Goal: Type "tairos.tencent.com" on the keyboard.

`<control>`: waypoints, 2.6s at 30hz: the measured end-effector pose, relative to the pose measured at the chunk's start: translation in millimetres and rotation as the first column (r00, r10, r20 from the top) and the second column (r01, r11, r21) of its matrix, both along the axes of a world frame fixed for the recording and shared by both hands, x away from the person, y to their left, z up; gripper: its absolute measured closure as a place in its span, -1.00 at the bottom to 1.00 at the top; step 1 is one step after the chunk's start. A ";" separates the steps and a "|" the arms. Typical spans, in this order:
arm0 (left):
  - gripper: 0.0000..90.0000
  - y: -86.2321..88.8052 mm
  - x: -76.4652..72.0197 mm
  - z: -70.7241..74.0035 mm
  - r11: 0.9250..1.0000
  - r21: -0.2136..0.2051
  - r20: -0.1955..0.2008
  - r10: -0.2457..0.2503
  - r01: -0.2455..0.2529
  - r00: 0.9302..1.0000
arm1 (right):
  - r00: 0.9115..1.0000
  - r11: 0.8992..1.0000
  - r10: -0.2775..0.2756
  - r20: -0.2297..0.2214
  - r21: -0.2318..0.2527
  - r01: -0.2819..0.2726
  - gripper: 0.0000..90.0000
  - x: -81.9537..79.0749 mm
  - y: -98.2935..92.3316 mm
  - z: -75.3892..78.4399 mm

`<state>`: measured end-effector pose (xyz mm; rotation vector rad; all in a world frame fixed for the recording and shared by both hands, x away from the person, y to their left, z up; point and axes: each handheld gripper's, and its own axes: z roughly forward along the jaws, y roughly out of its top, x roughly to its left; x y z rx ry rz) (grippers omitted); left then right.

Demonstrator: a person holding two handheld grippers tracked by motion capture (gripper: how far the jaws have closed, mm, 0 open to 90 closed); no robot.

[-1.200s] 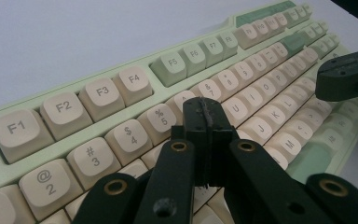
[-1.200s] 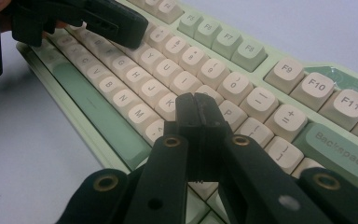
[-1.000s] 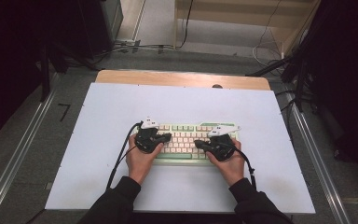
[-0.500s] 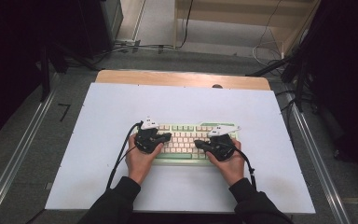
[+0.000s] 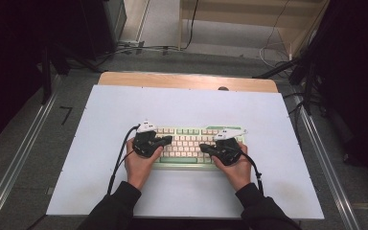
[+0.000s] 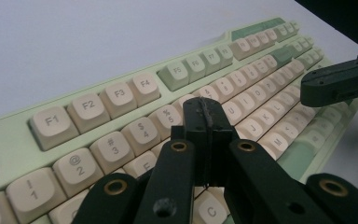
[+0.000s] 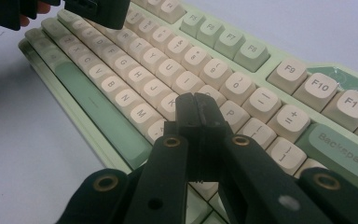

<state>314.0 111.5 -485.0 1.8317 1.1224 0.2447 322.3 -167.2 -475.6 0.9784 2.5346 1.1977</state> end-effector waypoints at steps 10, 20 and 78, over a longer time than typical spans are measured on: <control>1.00 14.5 -2.7 0.9 1.000 0.001 0.000 0.025 -0.025 1.000 | 1.000 1.000 0.001 -0.001 0.001 -0.001 0.95 -0.3 0.5 -0.2; 1.00 22.5 -3.0 -2.3 0.999 0.011 -0.010 0.046 -0.045 0.999 | 1.000 1.000 0.004 0.001 -0.001 -0.004 0.95 -0.4 1.0 -0.6; 1.00 22.3 -5.9 -1.7 0.999 -0.015 -0.011 0.040 -0.040 0.999 | 0.999 0.999 0.037 0.000 -0.003 -0.037 0.95 -3.3 12.6 -2.7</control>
